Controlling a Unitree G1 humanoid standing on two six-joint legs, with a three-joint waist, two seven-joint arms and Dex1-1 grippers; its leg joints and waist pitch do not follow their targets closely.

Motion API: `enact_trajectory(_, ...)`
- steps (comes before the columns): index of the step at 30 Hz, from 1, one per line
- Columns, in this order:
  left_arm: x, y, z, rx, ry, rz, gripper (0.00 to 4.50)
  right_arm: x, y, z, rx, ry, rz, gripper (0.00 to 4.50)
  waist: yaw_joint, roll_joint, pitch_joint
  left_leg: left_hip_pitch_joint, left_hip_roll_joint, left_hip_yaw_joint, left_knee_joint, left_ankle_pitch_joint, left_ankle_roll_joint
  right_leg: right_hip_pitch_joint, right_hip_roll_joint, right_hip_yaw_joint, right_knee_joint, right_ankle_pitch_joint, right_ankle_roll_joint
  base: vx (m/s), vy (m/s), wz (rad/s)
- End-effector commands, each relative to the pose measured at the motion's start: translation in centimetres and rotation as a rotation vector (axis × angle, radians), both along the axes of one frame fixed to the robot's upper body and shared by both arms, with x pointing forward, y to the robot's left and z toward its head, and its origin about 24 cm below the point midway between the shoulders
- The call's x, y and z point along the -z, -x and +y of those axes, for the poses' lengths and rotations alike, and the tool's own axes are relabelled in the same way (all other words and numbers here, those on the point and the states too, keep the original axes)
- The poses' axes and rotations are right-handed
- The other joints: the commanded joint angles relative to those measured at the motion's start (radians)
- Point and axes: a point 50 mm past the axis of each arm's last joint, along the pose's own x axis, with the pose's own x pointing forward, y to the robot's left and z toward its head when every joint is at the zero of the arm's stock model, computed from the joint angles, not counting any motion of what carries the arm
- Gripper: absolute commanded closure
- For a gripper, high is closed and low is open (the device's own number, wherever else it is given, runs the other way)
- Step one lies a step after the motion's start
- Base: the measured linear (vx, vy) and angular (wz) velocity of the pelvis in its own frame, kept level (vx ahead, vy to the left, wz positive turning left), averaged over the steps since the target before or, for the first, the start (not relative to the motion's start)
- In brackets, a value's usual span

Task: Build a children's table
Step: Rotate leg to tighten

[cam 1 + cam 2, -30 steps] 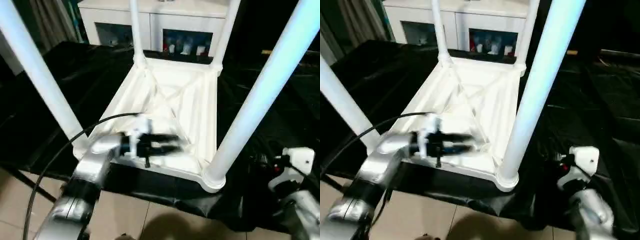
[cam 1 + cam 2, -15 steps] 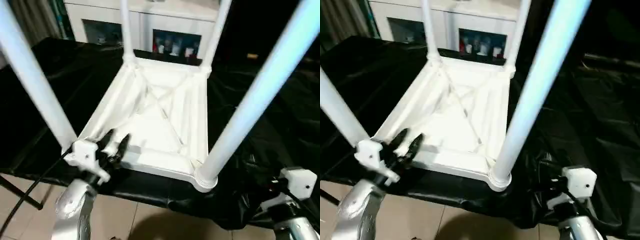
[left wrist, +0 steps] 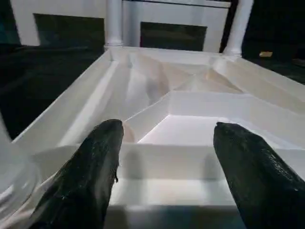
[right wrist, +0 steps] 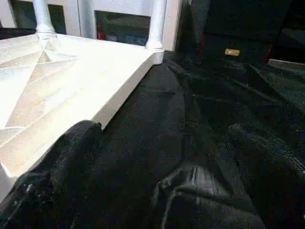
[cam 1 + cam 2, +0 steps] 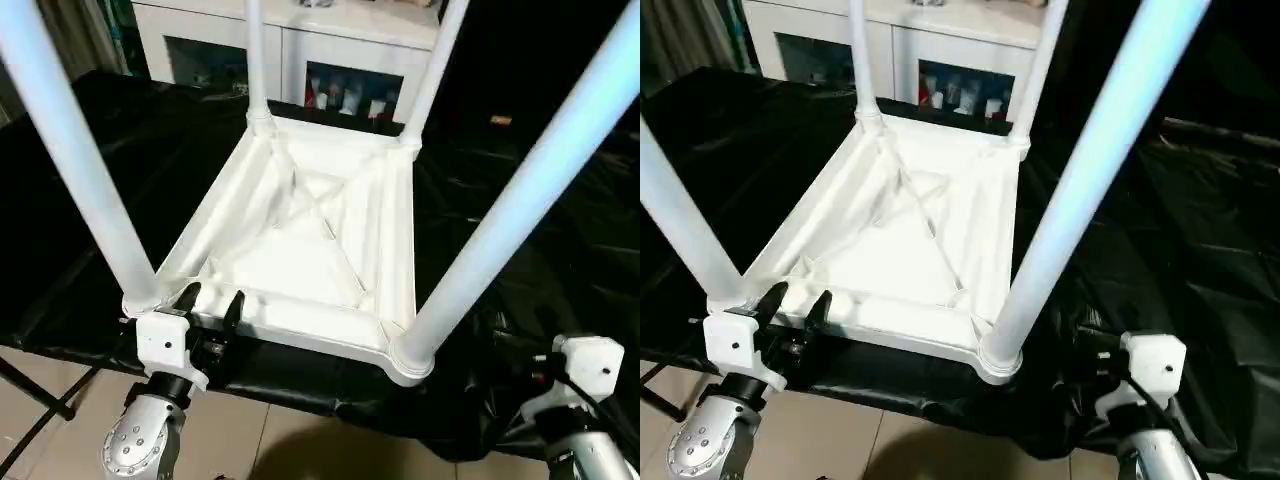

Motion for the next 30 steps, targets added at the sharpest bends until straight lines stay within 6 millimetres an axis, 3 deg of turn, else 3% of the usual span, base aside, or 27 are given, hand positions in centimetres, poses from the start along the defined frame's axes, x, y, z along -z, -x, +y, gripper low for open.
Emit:
enact_trajectory(1,0.5,0.0,-0.1,0.024,-0.006,-0.005,1.02,-0.1,0.2,0.1,-0.029,0.001,0.014,0.0,0.017,-0.012,-0.029,0.009,-0.009,0.008,0.02,-0.308,0.138,0.026,-0.097,0.162,-0.133,-0.561,-0.034,-0.011,0.095,-0.34)
enact_trajectory(2,1.6,0.2,0.3,0.024,-0.006,0.014,1.02,-0.1,0.4,0.1,-0.045,0.008,0.016,0.0,0.031,-0.025,-0.018,-0.02,-0.027,-0.017,0.063,-0.287,0.142,0.047,-0.12,0.228,-0.152,-0.63,-0.033,0.002,0.165,-0.49)
enact_trajectory(3,1.6,0.2,0.3,0.024,-0.006,0.014,1.02,-0.1,0.4,0.1,-0.045,0.008,0.016,0.0,0.036,-0.032,-0.004,-0.004,-0.029,-0.033,0.069,-0.298,0.127,0.028,-0.085,0.268,-0.16,-0.691,-0.017,0.002,0.165,-0.49)
enact_trajectory(4,1.9,0.3,0.4,0.024,-0.006,0.018,1.02,-0.1,0.5,0.1,-0.047,0.006,0.015,0.0,0.028,-0.032,-0.003,0.002,-0.039,-0.039,0.053,-0.301,0.138,0.023,-0.052,0.267,-0.154,-0.69,-0.008,-0.01,0.216,-0.53)
enact_trajectory(5,3.2,0.5,1.1,0.02,-0.004,0.042,1.02,-0.1,0.9,-0.2,-0.066,0.006,0.015,0.0,0.016,-0.021,-0.01,0.03,-0.053,-0.032,0.014,-0.324,0.189,-0.004,0.024,0.25,-0.134,-0.614,0.022,-0.011,0.221,-0.49)
enact_trajectory(6,3.2,0.5,1.1,0.02,-0.004,0.042,1.02,-0.1,0.9,-0.2,-0.066,0.006,0.015,0.0,0.008,-0.042,-0.003,-0.013,-0.061,-0.05,-0.03,-0.325,0.293,0.014,0.029,0.188,-0.109,-0.509,0.027,-0.011,0.221,-0.49)
enact_trajectory(7,4.2,1.1,1.7,0.019,0.026,0.06,1.02,0.3,1.4,-0.7,-0.082,0.017,0.042,0.0,0.0,-0.005,-0.023,0.025,-0.062,-0.045,-0.034,-0.246,0.421,-0.01,0.043,0.151,-0.085,-0.354,0.012,-0.005,0.232,-0.08)
enact_trajectory(8,4.4,1.3,2.0,0.02,0.046,0.064,1.02,0.6,1.6,-0.9,-0.087,0.025,0.06,0.0,-0.031,0.003,-0.019,0.064,-0.046,-0.073,-0.05,-0.229,0.516,-0.045,0.084,0.074,-0.034,-0.276,-0.036,-0.021,0.248,0.09)
enact_trajectory(9,4.7,1.7,2.3,0.007,0.057,0.075,1.02,1.1,1.8,-1.4,-0.078,0.037,0.085,0.0,-0.053,0.014,-0.016,0.033,-0.027,-0.084,-0.077,-0.167,0.541,-0.02,0.078,0.0,0.022,-0.194,-0.094,-0.021,0.248,0.09)
enact_trajectory(10,4.9,2.0,2.7,-0.01,0.066,0.089,1.02,1.4,2.0,-1.8,-0.069,0.044,0.104,0.0,-0.058,0.023,-0.009,0.02,-0.015,-0.084,-0.087,-0.155,0.526,-0.009,0.063,-0.02,0.041,-0.158,-0.124,-0.049,0.208,-0.04)
enact_trajectory(12,5.2,2.4,3.0,-0.027,0.069,0.101,1.02,1.7,2.4,-2.8,-0.04,0.061,0.122,0.0,-0.07,0.017,0.004,0.015,0.027,-0.079,-0.104,-0.286,0.376,0.021,0.008,-0.039,0.021,-0.099,-0.175,-0.054,0.17,0.0)
enact_trajectory(13,5.3,2.5,3.3,-0.028,0.074,0.099,1.02,1.8,2.5,-3.1,-0.022,0.059,0.125,0.0,-0.078,-0.004,0.001,0.013,0.035,-0.089,-0.1,-0.469,0.214,0.042,-0.05,-0.007,-0.022,-0.119,-0.2,-0.062,0.154,0.02)
enact_trajectory(14,5.4,2.4,3.7,-0.03,0.076,0.096,1.02,1.9,2.7,-3.5,0.008,0.053,0.131,0.0,-0.08,-0.007,0.013,0.021,0.024,-0.093,-0.095,-0.649,0.076,0.035,-0.076,0.014,-0.05,-0.301,-0.19,-0.073,0.132,-0.08)
enact_trajectory(15,5.4,2.4,3.7,-0.03,0.076,0.096,1.02,2.0,2.7,-3.6,0.012,0.053,0.132,0.0,-0.081,-0.003,0.009,0.032,0.021,-0.106,-0.089,-0.734,-0.01,0.035,-0.091,0.016,-0.063,-0.464,-0.144,-0.073,0.132,-0.08)
enact_trajectory(16,5.7,2.2,3.8,-0.034,0.078,0.1,1.02,2.1,2.9,-4.3,0.038,0.052,0.139,0.0,-0.088,-0.015,0.01,0.033,0.02,-0.108,-0.09,-0.752,-0.029,0.034,-0.087,0.014,-0.073,-0.486,-0.126,-0.06,0.104,-0.17)
enact_trajectory(17,5.9,2.1,3.9,-0.036,0.079,0.1,1.02,2.2,3.0,-4.6,0.051,0.051,0.143,0.0,-0.094,-0.006,0.02,0.031,0.021,-0.119,-0.104,-0.826,-0.062,0.038,-0.074,0.001,-0.071,-0.48,-0.105,-0.053,0.083,-0.13)
enact_trajectory(20,6.4,1.9,4.0,-0.055,0.054,0.098,1.02,2.0,3.0,-4.9,-0.003,0.06,0.158,0.0,-0.09,-0.007,0.042,0.017,0.021,-0.097,-0.164,-1.012,-0.106,0.058,-0.032,-0.052,-0.052,-0.464,-0.082,-0.086,0.052,-0.08)
enact_trajectory(21,6.5,2.0,4.1,-0.067,0.05,0.093,1.02,2.0,2.9,-4.7,-0.043,0.051,0.166,0.0,-0.073,0.002,0.034,-0.031,0.024,-0.074,-0.218,-1.05,-0.115,0.128,-0.011,-0.076,0.053,-0.351,-0.085,-0.124,0.02,-0.03)
enact_trajectory(22,6.5,2.0,4.2,-0.074,0.049,0.092,1.02,2.0,2.8,-4.6,-0.059,0.048,0.169,0.0,-0.048,-0.001,0.041,-0.069,0.016,-0.05,-0.251,-1.067,-0.121,0.155,-0.001,-0.085,0.11,-0.279,-0.086,-0.118,-0.014,0.03)
enact_trajectory(23,6.8,2.3,4.9,-0.118,0.044,0.103,1.02,2.0,2.8,-3.5,-0.222,0.006,0.207,0.0,-0.021,-0.016,0.03,-0.051,-0.001,-0.023,-0.238,-0.947,-0.121,0.135,-0.005,-0.061,0.107,-0.277,-0.075,-0.059,-0.082,0.0)
enact_trajectory(24,6.8,2.3,4.9,-0.12,0.045,0.103,1.02,2.0,2.8,-3.5,-0.23,0.004,0.209,0.0,-0.029,-0.042,0.02,-0.003,0.005,-0.037,-0.186,-0.851,-0.143,0.089,-0.049,-0.03,0.053,-0.441,-0.083,-0.059,-0.082,0.0)
enact_trajectory(25,7.0,2.3,5.6,-0.16,0.049,0.115,1.02,1.9,2.8,-2.5,-0.341,-0.021,0.226,0.0,-0.037,-0.074,0.026,0.103,-0.03,-0.108,0.102,-0.458,-0.073,-0.012,-0.201,0.021,-0.127,-0.832,-0.127,0.039,-0.116,-0.14)
enact_trajectory(26,7.1,2.4,6.5,-0.193,0.033,0.114,1.02,1.6,2.6,-0.9,-0.478,-0.05,0.23,0.0,-0.044,-0.05,0.051,0.012,-0.05,-0.151,0.149,-0.077,0.015,0.092,-0.235,0.018,-0.162,-0.827,-0.225,0.094,-0.029,-0.41)
enact_trajectory(27,7.1,2.4,6.8,-0.195,0.016,0.107,0.84,1.4,2.4,-0.4,-0.512,-0.056,0.223,0.0,-0.032,-0.033,0.053,-0.005,-0.022,-0.138,0.024,-0.118,-0.012,0.119,-0.109,-0.084,-0.102,-0.701,-0.22,0.094,-0.029,-0.41)
enact_trajectory(28,6.9,2.4,7.2,-0.195,-0.007,0.096,0.7,1.3,2.1,0.0,-0.535,-0.07,0.211,0.0,-0.045,-0.019,0.046,-0.002,0.002,-0.161,-0.028,-0.253,-0.024,0.098,-0.037,-0.093,-0.055,-0.589,-0.191,-0.016,-0.031,-0.18)
enact_trajectory(29,6.9,2.3,7.4,-0.196,-0.02,0.086,0.7,1.2,1.8,0.3,-0.549,-0.1,0.207,0.0,-0.049,-0.014,0.047,0.025,0.061,-0.192,-0.074,-0.564,-0.008,0.086,-0.059,-0.051,-0.037,-0.421,-0.138,-0.091,-0.112,0.22)
enact_trajectory(30,6.8,2.3,7.6,-0.206,-0.026,0.082,0.66,1.2,1.6,0.6,-0.567,-0.12,0.206,0.0,-0.047,-0.032,0.05,0.02,0.037,-0.166,-0.075,-0.619,0.014,0.094,-0.099,-0.025,-0.06,-0.435,-0.139,-0.091,-0.112,0.22)
